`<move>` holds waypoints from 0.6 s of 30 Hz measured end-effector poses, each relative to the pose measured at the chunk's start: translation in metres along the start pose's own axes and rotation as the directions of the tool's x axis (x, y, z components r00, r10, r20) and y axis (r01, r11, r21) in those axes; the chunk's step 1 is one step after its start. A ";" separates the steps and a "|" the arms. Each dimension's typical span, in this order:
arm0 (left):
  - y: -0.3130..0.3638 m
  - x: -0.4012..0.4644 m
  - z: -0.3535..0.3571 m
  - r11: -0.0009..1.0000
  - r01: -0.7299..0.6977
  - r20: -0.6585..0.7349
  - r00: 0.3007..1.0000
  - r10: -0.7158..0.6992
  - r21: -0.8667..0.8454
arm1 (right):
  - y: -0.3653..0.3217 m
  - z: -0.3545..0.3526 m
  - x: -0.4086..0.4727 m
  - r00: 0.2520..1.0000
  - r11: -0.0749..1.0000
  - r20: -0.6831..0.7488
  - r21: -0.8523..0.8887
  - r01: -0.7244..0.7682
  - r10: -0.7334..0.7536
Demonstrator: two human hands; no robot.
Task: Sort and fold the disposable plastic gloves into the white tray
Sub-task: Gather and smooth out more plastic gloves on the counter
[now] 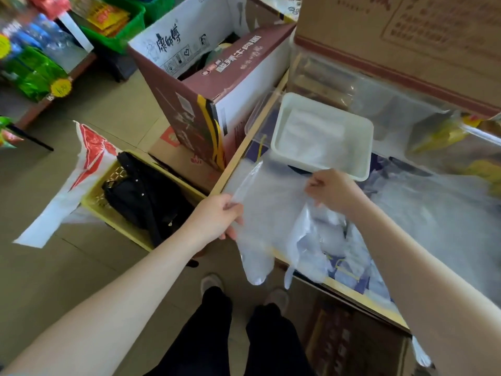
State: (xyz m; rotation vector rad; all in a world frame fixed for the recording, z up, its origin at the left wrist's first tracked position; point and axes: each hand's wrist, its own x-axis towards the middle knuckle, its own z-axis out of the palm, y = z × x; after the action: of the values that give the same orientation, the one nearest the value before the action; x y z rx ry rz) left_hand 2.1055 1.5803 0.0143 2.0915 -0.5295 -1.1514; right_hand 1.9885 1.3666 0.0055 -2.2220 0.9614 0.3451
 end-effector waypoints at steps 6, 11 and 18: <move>0.003 0.018 -0.016 0.993 -0.044 -0.025 0.999 0.047 0.105 | -0.011 0.021 0.004 0.980 0.965 -0.135 -0.235 0.115 -0.149; 0.007 0.037 -0.017 0.913 -0.087 -0.098 0.986 0.137 0.399 | -0.018 0.024 0.000 0.955 0.900 -0.243 -0.434 0.048 -0.168; -0.006 0.035 -0.013 0.863 -0.037 -0.147 0.981 0.128 0.503 | -0.036 0.083 -0.043 0.916 0.855 -0.232 -0.486 0.182 -0.327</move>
State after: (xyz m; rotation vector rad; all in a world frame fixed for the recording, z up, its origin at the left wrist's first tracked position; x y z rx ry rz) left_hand 2.1352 1.5674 -0.0054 2.5489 -0.8994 -0.8230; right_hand 1.9871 1.4642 -0.0173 -2.8676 0.7719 0.1025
